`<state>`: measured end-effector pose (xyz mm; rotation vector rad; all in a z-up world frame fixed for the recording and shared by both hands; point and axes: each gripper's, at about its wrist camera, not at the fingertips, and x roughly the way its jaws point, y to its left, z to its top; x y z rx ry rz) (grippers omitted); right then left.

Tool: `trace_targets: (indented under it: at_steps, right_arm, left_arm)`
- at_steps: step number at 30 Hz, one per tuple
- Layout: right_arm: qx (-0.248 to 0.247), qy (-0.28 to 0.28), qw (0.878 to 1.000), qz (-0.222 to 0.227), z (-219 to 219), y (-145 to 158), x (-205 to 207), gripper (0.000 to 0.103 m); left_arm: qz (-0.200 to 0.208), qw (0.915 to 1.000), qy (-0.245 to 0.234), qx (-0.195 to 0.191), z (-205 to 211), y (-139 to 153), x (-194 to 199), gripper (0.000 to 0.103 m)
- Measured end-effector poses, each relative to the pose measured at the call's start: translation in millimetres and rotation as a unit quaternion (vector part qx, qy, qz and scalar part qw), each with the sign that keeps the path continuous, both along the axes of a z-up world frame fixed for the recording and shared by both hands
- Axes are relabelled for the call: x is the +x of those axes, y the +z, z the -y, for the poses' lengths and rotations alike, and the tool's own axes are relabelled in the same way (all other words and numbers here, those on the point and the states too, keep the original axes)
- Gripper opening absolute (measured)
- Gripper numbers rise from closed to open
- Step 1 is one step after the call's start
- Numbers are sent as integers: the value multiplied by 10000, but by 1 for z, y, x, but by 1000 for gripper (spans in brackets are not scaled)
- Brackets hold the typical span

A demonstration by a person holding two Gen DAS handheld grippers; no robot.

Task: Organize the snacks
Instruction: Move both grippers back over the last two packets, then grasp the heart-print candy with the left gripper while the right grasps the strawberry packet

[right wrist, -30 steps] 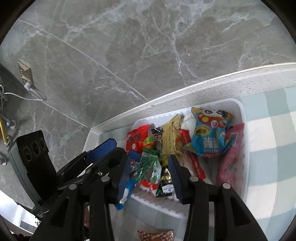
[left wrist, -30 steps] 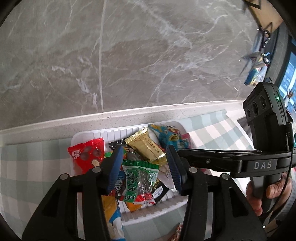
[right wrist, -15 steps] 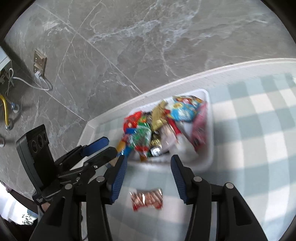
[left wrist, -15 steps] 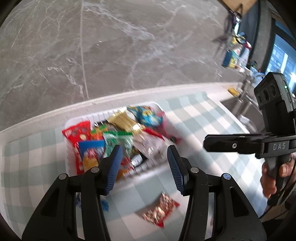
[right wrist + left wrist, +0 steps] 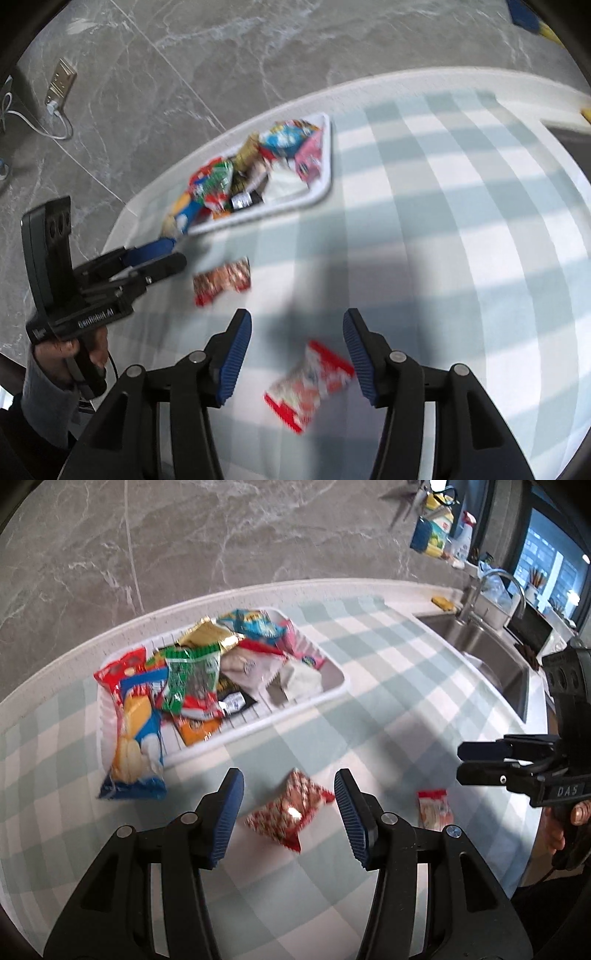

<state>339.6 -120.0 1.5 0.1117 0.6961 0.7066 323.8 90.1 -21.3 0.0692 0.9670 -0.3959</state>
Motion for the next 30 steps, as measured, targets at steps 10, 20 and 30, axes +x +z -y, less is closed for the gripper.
trace_targets:
  at_steps: [10, 20, 30]
  right_arm:
    - [-246, -248, 9989, -298, -2, -38, -19, 56]
    - [-595, -287, 9974, -279, -22, -48, -20, 56]
    - [-1122, -296, 9932, 34, -37, -49, -24, 56]
  left_arm:
    - [-242, 9987, -381, 237, 5, -25, -2, 49]
    - [-334, 9937, -888, 593, 14, -46, 11, 49]
    - [-442, 9845, -1362, 1009, 29, -68, 24, 49]
